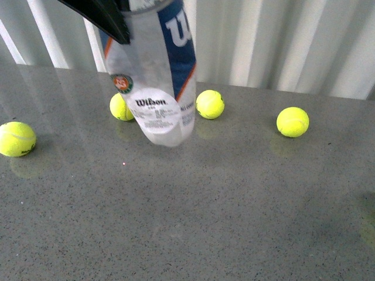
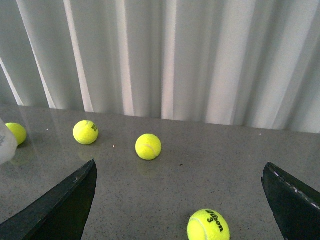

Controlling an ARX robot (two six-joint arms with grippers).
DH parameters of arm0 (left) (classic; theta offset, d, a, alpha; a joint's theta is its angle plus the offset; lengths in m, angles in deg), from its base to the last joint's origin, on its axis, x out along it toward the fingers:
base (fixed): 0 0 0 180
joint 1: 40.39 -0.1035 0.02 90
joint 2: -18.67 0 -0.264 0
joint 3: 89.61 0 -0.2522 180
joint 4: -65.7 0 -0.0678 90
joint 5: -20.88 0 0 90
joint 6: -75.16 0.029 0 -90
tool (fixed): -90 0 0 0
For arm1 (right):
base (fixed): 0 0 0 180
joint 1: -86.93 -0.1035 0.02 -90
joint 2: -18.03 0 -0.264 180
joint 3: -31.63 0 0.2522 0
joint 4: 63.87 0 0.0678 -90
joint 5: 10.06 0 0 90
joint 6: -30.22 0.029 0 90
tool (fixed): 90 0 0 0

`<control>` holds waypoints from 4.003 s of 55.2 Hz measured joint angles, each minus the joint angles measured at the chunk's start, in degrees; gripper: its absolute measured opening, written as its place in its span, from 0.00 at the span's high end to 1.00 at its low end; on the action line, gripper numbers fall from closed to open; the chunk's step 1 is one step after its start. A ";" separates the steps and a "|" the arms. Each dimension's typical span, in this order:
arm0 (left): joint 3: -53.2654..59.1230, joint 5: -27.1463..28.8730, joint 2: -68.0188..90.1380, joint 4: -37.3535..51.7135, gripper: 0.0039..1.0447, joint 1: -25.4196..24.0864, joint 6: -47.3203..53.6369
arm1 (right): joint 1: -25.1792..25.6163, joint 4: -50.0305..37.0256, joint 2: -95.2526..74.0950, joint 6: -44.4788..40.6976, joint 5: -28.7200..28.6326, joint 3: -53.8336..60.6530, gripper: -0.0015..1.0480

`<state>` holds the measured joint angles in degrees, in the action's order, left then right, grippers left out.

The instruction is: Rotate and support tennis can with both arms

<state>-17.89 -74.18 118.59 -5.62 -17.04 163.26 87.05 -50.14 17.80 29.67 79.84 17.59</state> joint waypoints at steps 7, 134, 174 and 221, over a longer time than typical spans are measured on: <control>-0.33 2.75 3.19 -0.68 0.97 3.80 1.44 | 0.00 0.02 0.00 0.00 0.00 0.00 0.07; 15.89 -10.49 -19.08 52.17 0.06 -18.97 -63.58 | 0.00 0.02 0.00 0.00 0.00 0.00 0.07; 74.62 5.11 -49.90 87.71 0.97 -23.37 -87.97 | 0.00 0.02 0.00 0.00 0.02 0.00 0.07; 91.76 5.09 -73.94 80.56 0.97 -23.34 -88.04 | 0.00 0.00 0.00 0.00 0.02 0.00 0.07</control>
<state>73.87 -69.08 44.64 74.94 -40.38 75.22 87.05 -50.14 17.80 29.67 79.86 17.59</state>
